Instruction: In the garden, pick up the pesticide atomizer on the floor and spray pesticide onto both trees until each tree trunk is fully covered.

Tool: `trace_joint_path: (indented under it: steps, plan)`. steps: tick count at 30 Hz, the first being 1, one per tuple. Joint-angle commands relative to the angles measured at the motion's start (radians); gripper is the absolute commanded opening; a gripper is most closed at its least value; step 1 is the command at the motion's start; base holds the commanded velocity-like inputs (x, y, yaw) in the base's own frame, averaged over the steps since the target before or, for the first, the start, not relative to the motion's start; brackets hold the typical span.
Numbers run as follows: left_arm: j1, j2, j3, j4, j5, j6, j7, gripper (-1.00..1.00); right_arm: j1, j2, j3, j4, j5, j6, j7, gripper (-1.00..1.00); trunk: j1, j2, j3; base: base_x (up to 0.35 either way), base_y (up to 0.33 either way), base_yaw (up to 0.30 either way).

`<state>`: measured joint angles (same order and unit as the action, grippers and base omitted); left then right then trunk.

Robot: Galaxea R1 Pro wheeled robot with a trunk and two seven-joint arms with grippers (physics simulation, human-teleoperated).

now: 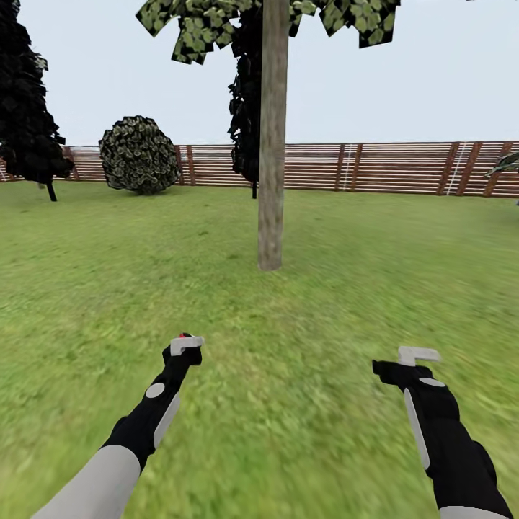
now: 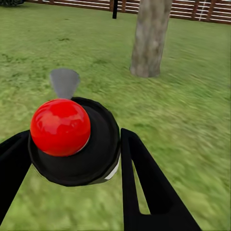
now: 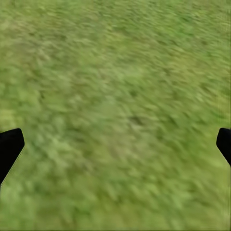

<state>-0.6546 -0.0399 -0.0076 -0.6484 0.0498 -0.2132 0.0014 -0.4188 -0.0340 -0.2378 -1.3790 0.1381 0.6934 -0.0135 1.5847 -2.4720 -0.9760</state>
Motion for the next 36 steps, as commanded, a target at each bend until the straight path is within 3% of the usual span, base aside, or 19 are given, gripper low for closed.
trace_joint_path:
  steps: [1, 36]
  plan:
    - [0.000, 0.000, 0.000, 0.000, 0.000, 0.000, 0.000, -1.00, 0.000, 0.000, 0.000, 0.000, 0.000, 0.000, 0.000, 1.00, 0.000, 0.000, 0.000, 0.336, 0.000, 0.000]
    - [0.000, 0.000, 0.000, 0.000, 0.001, 0.000, 0.000, -1.00, 0.000, 0.000, 0.002, 0.000, 0.001, 0.000, 0.000, 1.00, 0.000, 0.000, 0.000, 0.336, -0.025, 0.000]
